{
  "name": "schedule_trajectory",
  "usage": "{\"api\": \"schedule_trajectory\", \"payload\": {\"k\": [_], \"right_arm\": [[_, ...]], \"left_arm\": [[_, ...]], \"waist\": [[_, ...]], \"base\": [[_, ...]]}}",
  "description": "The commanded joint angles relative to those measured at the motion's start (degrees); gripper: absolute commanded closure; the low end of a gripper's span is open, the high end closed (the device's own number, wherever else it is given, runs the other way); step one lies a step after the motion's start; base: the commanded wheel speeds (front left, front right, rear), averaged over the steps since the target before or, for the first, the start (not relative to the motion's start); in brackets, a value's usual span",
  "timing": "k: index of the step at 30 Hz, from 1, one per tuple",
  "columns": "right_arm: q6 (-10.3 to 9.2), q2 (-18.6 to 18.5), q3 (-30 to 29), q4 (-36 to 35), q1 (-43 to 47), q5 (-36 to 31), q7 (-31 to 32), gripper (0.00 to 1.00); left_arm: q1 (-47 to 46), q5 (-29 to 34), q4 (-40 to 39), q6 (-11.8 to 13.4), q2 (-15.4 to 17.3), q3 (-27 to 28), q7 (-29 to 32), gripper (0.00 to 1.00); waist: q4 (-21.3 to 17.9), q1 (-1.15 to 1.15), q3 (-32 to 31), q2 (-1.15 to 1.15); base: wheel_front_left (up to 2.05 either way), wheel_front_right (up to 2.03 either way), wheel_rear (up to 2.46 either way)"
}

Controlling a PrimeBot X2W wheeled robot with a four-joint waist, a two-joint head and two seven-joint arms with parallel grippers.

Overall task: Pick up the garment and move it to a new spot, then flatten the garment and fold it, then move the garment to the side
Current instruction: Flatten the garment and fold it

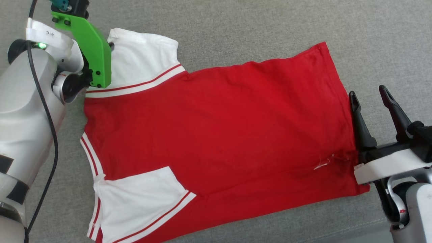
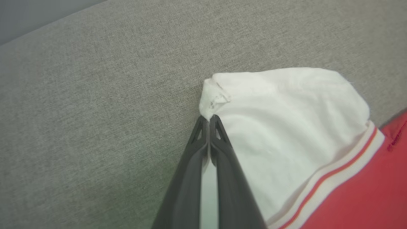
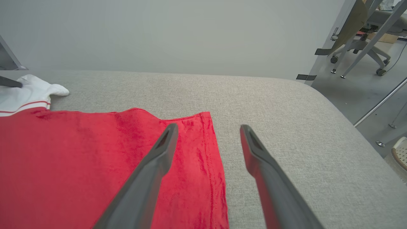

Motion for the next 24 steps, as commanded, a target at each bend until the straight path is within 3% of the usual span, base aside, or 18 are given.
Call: {"api": "schedule_trajectory", "payload": {"k": [1,10,15,24], "right_arm": [[-0.06,-1.5,0.5,-0.2,-0.3,-0.1,2.1,0.00],[-0.06,-13.2,2.7,-0.8,-5.0,6.8,26.5,0.00],[-0.06,-19.0,4.4,2.4,-12.2,13.0,40.7,0.00],[-0.06,-23.5,9.4,10.5,-23.7,18.5,52.2,0.00]], "left_arm": [[1.0,-1.0,-0.3,-0.2,-0.5,0.4,-1.3,1.00],[3.9,-4.1,-10.0,-0.1,0.1,-0.1,-3.8,1.00],[5.9,-4.0,-16.8,1.9,0.4,-0.5,-3.7,1.00],[6.8,-2.9,-28.6,5.2,1.2,-1.0,-3.2,1.00]], "waist": [[1.6,-0.01,-2.6,0.00],[6.7,-0.01,-4.7,0.00],[9.8,-0.01,-3.8,0.00],[14.2,-0.01,-0.9,0.00]], "base": [[0.00,0.00,0.00],[0.00,0.00,0.00],[0.00,0.00,0.00],[0.00,0.00,0.00]]}}
